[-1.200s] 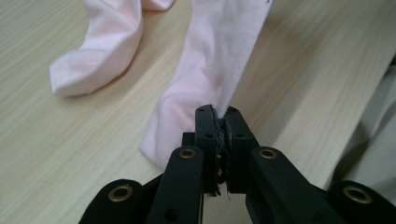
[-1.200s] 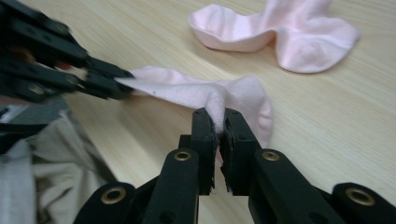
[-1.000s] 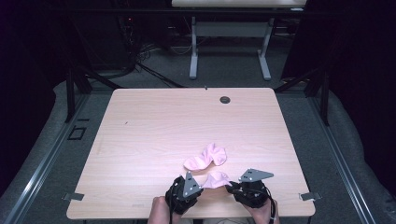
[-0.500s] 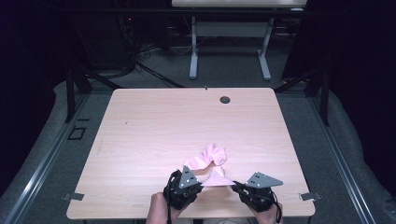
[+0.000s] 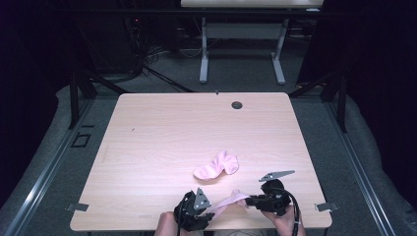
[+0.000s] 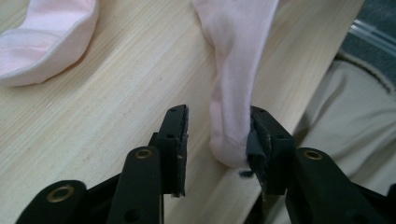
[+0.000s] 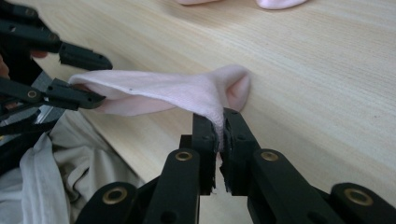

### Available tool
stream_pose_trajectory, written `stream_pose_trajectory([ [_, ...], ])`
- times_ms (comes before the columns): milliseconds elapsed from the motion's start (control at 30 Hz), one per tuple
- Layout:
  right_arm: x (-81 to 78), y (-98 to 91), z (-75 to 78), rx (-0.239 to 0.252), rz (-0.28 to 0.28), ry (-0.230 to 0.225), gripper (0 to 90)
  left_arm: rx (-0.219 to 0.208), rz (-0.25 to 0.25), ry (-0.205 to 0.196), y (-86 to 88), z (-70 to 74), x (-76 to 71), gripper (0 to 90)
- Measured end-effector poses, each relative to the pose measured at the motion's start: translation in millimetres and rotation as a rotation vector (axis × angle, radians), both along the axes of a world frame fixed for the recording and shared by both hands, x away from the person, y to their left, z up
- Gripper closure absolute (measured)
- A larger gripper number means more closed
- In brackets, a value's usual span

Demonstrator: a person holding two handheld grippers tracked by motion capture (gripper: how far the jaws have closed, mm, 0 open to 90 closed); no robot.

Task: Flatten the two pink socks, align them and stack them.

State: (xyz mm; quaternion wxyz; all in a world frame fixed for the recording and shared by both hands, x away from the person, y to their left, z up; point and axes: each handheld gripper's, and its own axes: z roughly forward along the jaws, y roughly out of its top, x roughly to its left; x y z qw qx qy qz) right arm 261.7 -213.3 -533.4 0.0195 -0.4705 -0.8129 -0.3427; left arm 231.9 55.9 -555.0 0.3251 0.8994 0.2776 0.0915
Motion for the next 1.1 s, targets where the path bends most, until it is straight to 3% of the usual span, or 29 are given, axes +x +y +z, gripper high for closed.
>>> stream_pose_trajectory([
  [167,11.1,-0.7,-5.5,-0.054,-0.067,-0.023,81.4,-0.043,0.044,-0.002,6.9,-7.0,6.1,78.3],
  [300,14.4,2.1,-16.0,-0.097,-0.106,-0.080,64.4,-0.078,0.079,-0.003,10.5,-6.2,9.6,86.5],
  [400,6.1,1.6,-26.8,-0.036,-0.116,-0.103,52.7,-0.092,0.101,0.004,12.6,-4.8,10.8,86.8],
  [533,-10.3,-0.1,-34.9,0.045,-0.131,-0.140,48.3,-0.107,0.118,0.019,12.7,-4.2,10.1,86.9],
  [633,-18.2,2.3,-35.1,0.060,-0.135,-0.162,46.6,-0.120,0.123,0.017,11.8,-3.7,9.6,87.0],
  [700,-18.7,7.8,-38.5,0.042,-0.136,-0.161,45.4,-0.125,0.125,0.017,11.1,-3.7,9.6,87.0],
  [767,-16.9,12.7,-43.2,0.029,-0.141,-0.168,49.9,-0.126,0.124,0.015,10.5,-3.5,9.4,87.1],
  [933,-13.6,17.2,-44.4,0.019,-0.155,-0.210,80.2,-0.133,0.128,0.007,15.0,2.1,8.9,87.1],
  [1067,-19.7,10.6,-24.1,-0.021,-0.134,-0.237,84.3,-0.157,0.124,0.010,24.5,14.2,6.8,87.0],
  [1100,-21.0,7.7,-17.6,-0.033,-0.116,-0.224,84.5,-0.166,0.121,0.018,27.0,17.2,6.5,87.0],
])
